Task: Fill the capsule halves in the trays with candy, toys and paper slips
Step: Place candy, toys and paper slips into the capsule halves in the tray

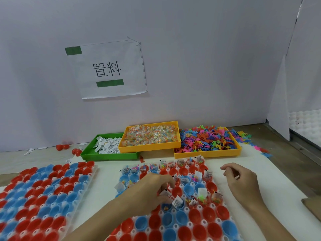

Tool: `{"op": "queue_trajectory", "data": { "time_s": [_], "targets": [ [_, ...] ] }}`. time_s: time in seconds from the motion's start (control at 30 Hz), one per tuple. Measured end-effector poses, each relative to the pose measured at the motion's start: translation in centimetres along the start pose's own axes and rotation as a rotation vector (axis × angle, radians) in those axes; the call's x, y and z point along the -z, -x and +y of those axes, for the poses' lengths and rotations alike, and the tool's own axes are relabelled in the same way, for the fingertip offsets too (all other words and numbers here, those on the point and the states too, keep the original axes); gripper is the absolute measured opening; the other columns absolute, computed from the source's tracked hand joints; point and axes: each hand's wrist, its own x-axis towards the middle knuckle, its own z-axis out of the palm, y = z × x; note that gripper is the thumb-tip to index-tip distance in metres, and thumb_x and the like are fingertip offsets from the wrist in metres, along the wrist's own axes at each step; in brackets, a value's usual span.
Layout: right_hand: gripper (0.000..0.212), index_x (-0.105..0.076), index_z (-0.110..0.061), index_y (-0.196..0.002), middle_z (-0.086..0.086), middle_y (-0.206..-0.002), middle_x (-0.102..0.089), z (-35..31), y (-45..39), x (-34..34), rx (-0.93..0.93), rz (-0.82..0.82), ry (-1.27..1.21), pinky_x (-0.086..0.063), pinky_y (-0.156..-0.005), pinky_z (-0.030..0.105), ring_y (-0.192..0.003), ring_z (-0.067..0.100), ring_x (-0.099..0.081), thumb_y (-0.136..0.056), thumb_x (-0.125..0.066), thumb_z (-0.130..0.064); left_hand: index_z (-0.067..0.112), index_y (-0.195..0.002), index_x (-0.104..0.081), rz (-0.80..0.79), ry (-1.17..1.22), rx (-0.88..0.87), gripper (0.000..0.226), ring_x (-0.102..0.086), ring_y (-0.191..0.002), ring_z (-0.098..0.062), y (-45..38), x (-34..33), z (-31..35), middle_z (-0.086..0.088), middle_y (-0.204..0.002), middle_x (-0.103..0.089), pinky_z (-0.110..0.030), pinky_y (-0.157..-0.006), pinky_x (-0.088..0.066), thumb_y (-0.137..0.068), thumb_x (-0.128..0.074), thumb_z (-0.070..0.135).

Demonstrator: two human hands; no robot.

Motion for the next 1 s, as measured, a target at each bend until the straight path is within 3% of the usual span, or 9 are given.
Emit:
{"op": "queue_trajectory", "data": {
  "time_s": [0.13, 0.3, 0.47, 0.57, 0.7, 0.87, 1.0],
  "targets": [
    [0.025, -0.073, -0.014, -0.085, -0.006, -0.074, -0.068, 0.0, 0.0, 0.1, 0.007, 0.008, -0.016, -0.042, -0.057, 0.012, -0.073, 0.01, -0.062, -0.094, -0.056, 0.001, 0.035, -0.107, -0.058, 0.036, -0.014, -0.007, 0.022, -0.057, -0.081, 0.007, 0.3, 0.1, -0.4, 0.023, -0.09, -0.056, -0.012, -0.074, -0.051, -0.093, -0.067, 0.02],
    [0.026, -0.072, -0.017, -0.086, -0.006, -0.073, -0.067, 0.0, -0.2, 0.1, 0.001, 0.004, -0.03, -0.044, -0.059, 0.02, -0.072, 0.011, -0.063, -0.094, -0.055, 0.001, 0.029, -0.108, -0.06, 0.05, -0.032, -0.036, 0.019, -0.057, -0.078, 0.005, 0.1, -0.3, -0.2, 0.015, -0.094, -0.064, -0.01, -0.072, -0.049, -0.094, -0.065, 0.017],
    [0.026, -0.07, -0.021, -0.086, -0.006, -0.073, -0.069, -0.6, -0.5, -1.0, -0.017, 0.034, -0.109, -0.056, -0.065, 0.029, -0.071, 0.012, -0.066, -0.096, -0.055, -0.003, 0.029, -0.11, -0.065, 0.074, -0.031, -0.072, 0.016, -0.055, -0.084, 0.009, -0.6, 0.8, 0.1, 0.021, -0.096, -0.059, -0.009, -0.076, -0.047, -0.094, -0.064, 0.026],
    [0.029, -0.071, -0.026, -0.084, -0.01, -0.075, -0.072, -1.3, -0.6, -1.8, 0.0, -0.016, -0.162, -0.055, -0.067, 0.024, -0.072, 0.007, -0.069, -0.096, -0.057, -0.005, 0.028, -0.113, -0.067, 0.106, -0.072, -0.107, 0.017, -0.051, -0.084, 0.015, -1.9, 1.8, 0.6, 0.022, -0.1, -0.06, -0.004, -0.074, -0.042, -0.097, -0.06, 0.029],
    [0.034, -0.07, -0.034, -0.083, -0.013, -0.077, -0.072, -1.3, -0.9, -2.0, 0.015, -0.053, -0.195, -0.055, -0.069, 0.021, -0.079, 0.0, -0.067, -0.096, -0.057, -0.005, 0.023, -0.1, -0.07, 0.089, -0.118, -0.133, 0.009, -0.055, -0.078, 0.004, -4.1, 2.7, 1.4, 0.016, -0.092, -0.066, -0.011, -0.069, -0.046, -0.095, -0.063, 0.021],
    [0.03, -0.072, -0.027, -0.084, -0.015, -0.078, -0.071, -0.8, -1.0, -1.9, 0.029, -0.049, -0.186, -0.048, -0.064, 0.007, -0.08, -0.004, -0.064, -0.095, -0.057, -0.004, 0.023, -0.094, -0.07, -0.009, -0.128, -0.12, 0.005, -0.06, -0.076, -0.001, -4.5, 2.9, 1.5, 0.012, -0.087, -0.069, -0.018, -0.07, -0.051, -0.092, -0.067, 0.019],
    [0.03, -0.072, -0.027, -0.083, -0.015, -0.077, -0.07, -0.8, -1.0, -1.8, 0.02, -0.058, -0.199, -0.047, -0.064, 0.007, -0.079, -0.004, -0.063, -0.095, -0.057, -0.005, 0.025, -0.089, -0.07, -0.021, -0.078, -0.066, 0.006, -0.06, -0.076, 0.001, -2.6, 2.8, 1.0, 0.018, -0.081, -0.065, -0.012, -0.068, -0.049, -0.092, -0.067, 0.022]
  ]
}}
